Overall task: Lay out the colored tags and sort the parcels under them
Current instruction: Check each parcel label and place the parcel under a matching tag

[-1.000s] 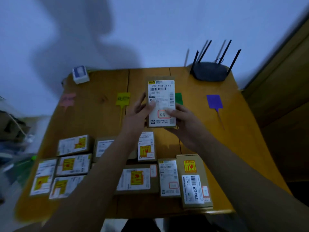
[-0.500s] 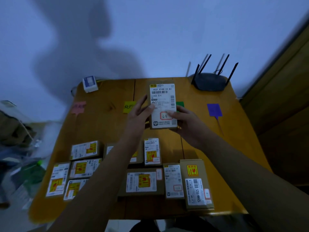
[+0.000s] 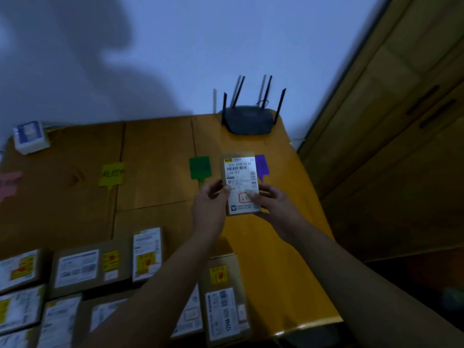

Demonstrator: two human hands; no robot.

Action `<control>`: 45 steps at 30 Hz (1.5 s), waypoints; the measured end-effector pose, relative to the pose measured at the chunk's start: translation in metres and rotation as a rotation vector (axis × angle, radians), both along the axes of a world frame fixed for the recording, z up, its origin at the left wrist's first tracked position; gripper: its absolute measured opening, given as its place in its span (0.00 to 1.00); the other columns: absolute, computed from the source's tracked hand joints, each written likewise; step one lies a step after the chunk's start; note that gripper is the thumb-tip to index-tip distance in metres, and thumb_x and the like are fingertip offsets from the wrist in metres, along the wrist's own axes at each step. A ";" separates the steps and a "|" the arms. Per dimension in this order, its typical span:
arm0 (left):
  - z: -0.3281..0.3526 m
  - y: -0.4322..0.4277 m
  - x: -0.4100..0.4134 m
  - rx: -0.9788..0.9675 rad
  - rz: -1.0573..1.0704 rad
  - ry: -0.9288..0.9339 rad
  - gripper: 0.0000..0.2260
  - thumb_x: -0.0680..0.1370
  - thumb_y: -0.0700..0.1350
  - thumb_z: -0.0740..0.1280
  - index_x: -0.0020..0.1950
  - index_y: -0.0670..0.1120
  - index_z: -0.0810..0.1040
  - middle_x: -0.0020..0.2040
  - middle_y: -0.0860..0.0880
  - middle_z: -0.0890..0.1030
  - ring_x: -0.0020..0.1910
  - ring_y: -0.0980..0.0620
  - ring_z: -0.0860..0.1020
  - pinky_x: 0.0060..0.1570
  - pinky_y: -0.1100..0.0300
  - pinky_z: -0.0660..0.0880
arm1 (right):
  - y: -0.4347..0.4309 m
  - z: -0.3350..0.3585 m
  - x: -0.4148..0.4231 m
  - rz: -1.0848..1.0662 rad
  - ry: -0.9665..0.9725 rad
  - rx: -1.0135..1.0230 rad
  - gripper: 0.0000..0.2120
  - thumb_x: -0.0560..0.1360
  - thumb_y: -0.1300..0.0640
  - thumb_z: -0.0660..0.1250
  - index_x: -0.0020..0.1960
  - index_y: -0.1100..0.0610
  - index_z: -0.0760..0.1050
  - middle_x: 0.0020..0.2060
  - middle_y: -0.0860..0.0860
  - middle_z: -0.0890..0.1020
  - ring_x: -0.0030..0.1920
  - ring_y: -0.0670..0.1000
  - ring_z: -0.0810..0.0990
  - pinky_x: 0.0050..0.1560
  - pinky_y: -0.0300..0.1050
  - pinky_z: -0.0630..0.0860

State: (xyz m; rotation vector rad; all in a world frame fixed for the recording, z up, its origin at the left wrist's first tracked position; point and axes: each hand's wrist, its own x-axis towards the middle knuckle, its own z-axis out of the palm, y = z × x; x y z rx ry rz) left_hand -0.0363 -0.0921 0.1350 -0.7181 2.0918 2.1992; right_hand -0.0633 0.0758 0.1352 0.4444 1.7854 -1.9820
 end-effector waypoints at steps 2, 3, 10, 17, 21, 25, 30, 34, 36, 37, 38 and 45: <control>-0.021 0.038 -0.019 0.020 -0.021 -0.042 0.14 0.83 0.44 0.68 0.69 0.46 0.79 0.58 0.49 0.86 0.51 0.53 0.86 0.47 0.56 0.85 | 0.033 -0.020 -0.017 -0.026 -0.018 0.068 0.14 0.78 0.55 0.75 0.63 0.53 0.80 0.55 0.52 0.88 0.52 0.51 0.89 0.47 0.45 0.85; -0.031 0.055 -0.028 0.034 -0.049 -0.062 0.13 0.83 0.44 0.68 0.67 0.49 0.80 0.56 0.52 0.86 0.50 0.54 0.86 0.48 0.55 0.85 | 0.048 -0.030 -0.026 -0.033 -0.029 0.110 0.14 0.79 0.54 0.75 0.64 0.54 0.80 0.54 0.52 0.88 0.51 0.50 0.88 0.45 0.43 0.84; -0.100 0.129 -0.089 0.113 -0.244 -0.209 0.12 0.83 0.40 0.66 0.62 0.52 0.84 0.58 0.51 0.87 0.44 0.63 0.86 0.38 0.68 0.80 | 0.125 -0.102 -0.085 -0.051 -0.096 0.364 0.13 0.81 0.55 0.71 0.63 0.60 0.82 0.51 0.53 0.87 0.47 0.50 0.87 0.43 0.42 0.83; -0.133 0.143 -0.112 0.199 -0.257 -0.326 0.16 0.82 0.36 0.65 0.52 0.57 0.84 0.46 0.57 0.89 0.43 0.61 0.87 0.37 0.68 0.80 | 0.144 -0.139 -0.099 -0.032 -0.108 0.403 0.16 0.80 0.53 0.74 0.65 0.58 0.82 0.53 0.53 0.88 0.50 0.51 0.88 0.49 0.46 0.85; -0.138 0.141 -0.112 0.218 -0.247 -0.347 0.17 0.82 0.36 0.64 0.53 0.59 0.81 0.40 0.62 0.88 0.39 0.66 0.85 0.34 0.70 0.79 | 0.139 -0.145 -0.102 -0.012 -0.102 0.453 0.16 0.81 0.52 0.72 0.65 0.57 0.83 0.56 0.55 0.88 0.53 0.53 0.87 0.57 0.52 0.84; -0.131 0.136 -0.102 0.247 -0.187 -0.302 0.18 0.82 0.37 0.67 0.70 0.52 0.77 0.48 0.60 0.88 0.46 0.64 0.85 0.56 0.58 0.79 | 0.129 -0.136 -0.100 -0.063 -0.118 0.589 0.22 0.79 0.49 0.73 0.70 0.56 0.78 0.64 0.56 0.84 0.62 0.57 0.83 0.64 0.59 0.81; -0.098 0.107 -0.079 0.274 -0.117 -0.179 0.13 0.82 0.37 0.69 0.60 0.53 0.82 0.54 0.53 0.85 0.57 0.54 0.82 0.53 0.53 0.77 | 0.085 -0.094 -0.074 -0.107 0.243 0.687 0.15 0.77 0.50 0.75 0.61 0.53 0.82 0.57 0.50 0.84 0.61 0.52 0.81 0.60 0.53 0.80; -0.069 0.055 -0.038 0.196 -0.082 -0.106 0.12 0.82 0.39 0.69 0.63 0.52 0.82 0.56 0.48 0.85 0.53 0.53 0.83 0.51 0.54 0.78 | 0.020 -0.064 -0.044 0.068 0.176 0.336 0.09 0.78 0.56 0.74 0.58 0.55 0.84 0.46 0.47 0.85 0.49 0.45 0.83 0.51 0.39 0.78; -0.055 0.023 -0.010 0.181 -0.086 -0.100 0.11 0.82 0.40 0.68 0.62 0.53 0.82 0.55 0.49 0.85 0.53 0.52 0.83 0.50 0.56 0.77 | -0.010 -0.055 -0.023 0.146 0.158 0.229 0.08 0.79 0.59 0.73 0.58 0.56 0.83 0.45 0.48 0.85 0.48 0.45 0.82 0.50 0.38 0.77; -0.049 0.007 0.006 0.175 -0.089 -0.111 0.11 0.83 0.41 0.68 0.61 0.54 0.82 0.56 0.50 0.85 0.54 0.51 0.84 0.51 0.55 0.78 | -0.024 -0.051 -0.011 0.175 0.148 0.202 0.07 0.79 0.58 0.73 0.57 0.55 0.82 0.46 0.50 0.85 0.49 0.45 0.82 0.51 0.41 0.78; -0.044 -0.010 0.023 0.167 -0.091 -0.120 0.11 0.83 0.42 0.68 0.61 0.55 0.82 0.57 0.51 0.86 0.55 0.51 0.84 0.53 0.54 0.79 | -0.036 -0.049 0.002 0.201 0.135 0.190 0.07 0.79 0.58 0.73 0.56 0.54 0.82 0.48 0.52 0.86 0.50 0.47 0.83 0.53 0.43 0.78; -0.039 -0.087 0.134 0.078 -0.109 -0.138 0.15 0.82 0.42 0.69 0.69 0.50 0.81 0.62 0.51 0.85 0.59 0.50 0.85 0.58 0.51 0.79 | -0.089 -0.059 0.101 0.251 0.082 0.386 0.15 0.77 0.54 0.76 0.62 0.53 0.82 0.57 0.53 0.85 0.57 0.53 0.83 0.52 0.48 0.79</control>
